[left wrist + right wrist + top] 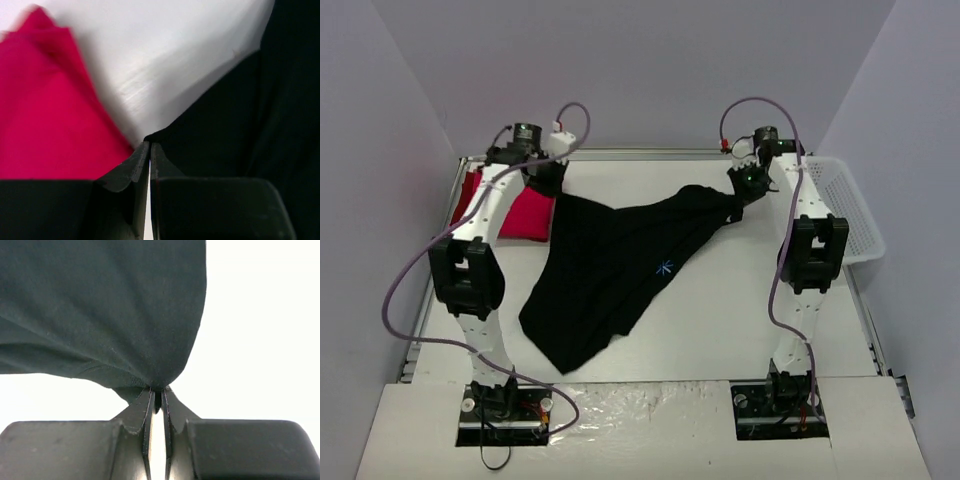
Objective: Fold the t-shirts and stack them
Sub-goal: Flatten out the tshirt
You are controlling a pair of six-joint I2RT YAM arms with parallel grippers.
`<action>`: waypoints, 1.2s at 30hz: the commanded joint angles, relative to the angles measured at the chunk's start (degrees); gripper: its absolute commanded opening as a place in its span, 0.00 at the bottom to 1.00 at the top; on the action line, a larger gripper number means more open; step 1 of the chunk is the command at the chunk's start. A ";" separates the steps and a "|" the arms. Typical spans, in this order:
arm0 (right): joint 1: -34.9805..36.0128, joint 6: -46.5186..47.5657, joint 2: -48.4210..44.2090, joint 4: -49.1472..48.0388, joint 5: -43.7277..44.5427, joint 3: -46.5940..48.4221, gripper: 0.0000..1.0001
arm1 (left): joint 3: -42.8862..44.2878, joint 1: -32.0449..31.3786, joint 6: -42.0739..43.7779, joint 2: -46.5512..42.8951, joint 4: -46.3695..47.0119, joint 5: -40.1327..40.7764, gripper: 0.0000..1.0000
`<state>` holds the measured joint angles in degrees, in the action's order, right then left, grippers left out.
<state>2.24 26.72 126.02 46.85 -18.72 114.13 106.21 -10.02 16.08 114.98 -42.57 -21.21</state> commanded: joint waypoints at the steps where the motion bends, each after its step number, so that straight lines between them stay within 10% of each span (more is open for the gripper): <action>1: -1.36 -2.11 -8.23 1.84 2.02 6.01 0.00 | 4.79 2.10 -1.75 -10.46 -3.39 0.91 0.02; 23: -11.72 3.33 -36.96 1.75 -4.74 -14.80 0.00 | -15.76 13.61 -3.77 -49.92 -7.09 1.87 0.02; 36: -23.33 2.21 -41.12 -5.43 -10.55 -17.45 0.00 | -15.78 20.13 -9.65 -50.75 -2.79 2.93 0.02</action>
<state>-20.32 30.52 85.08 46.89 -28.53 95.98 88.99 9.19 9.19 62.11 -49.17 -20.18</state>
